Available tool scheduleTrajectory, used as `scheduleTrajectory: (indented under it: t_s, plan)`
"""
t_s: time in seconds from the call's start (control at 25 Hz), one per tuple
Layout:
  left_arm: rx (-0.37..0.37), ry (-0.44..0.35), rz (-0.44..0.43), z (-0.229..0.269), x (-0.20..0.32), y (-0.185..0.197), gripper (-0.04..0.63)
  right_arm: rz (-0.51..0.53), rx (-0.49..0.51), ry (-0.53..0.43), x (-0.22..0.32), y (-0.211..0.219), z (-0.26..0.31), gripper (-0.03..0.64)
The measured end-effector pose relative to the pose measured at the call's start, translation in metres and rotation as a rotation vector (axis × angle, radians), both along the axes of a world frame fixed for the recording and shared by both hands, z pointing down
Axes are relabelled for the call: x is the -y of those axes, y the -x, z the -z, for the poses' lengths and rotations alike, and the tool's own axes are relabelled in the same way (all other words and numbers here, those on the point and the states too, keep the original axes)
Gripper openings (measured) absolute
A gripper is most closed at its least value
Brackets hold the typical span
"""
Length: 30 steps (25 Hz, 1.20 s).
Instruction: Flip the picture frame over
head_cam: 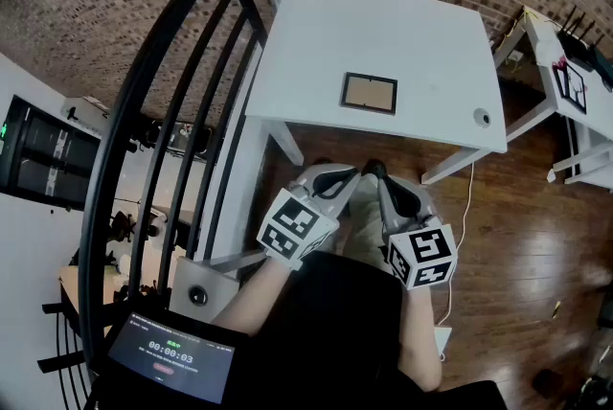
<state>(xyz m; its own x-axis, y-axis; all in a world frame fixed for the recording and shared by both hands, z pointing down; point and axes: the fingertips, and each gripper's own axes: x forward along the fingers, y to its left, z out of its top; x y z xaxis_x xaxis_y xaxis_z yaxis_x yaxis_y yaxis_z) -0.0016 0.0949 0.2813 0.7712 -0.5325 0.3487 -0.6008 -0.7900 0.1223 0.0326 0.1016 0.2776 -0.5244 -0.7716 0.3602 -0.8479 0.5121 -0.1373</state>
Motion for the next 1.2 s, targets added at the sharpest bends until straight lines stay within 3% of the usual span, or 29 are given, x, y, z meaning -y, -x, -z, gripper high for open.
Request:
scheduleTrajectory:
  t_s: [0.6, 1.2]
  plan:
    - [-0.006, 0.078, 0.009, -0.035, 0.012, -0.008, 0.015, -0.010, 0.001, 0.077, 0.015, -0.015, -0.038, -0.008]
    - [-0.025, 0.185, 0.062, -0.067, 0.038, 0.013, 0.015, -0.002, -0.008, 0.188, 0.042, -0.011, -0.078, -0.008]
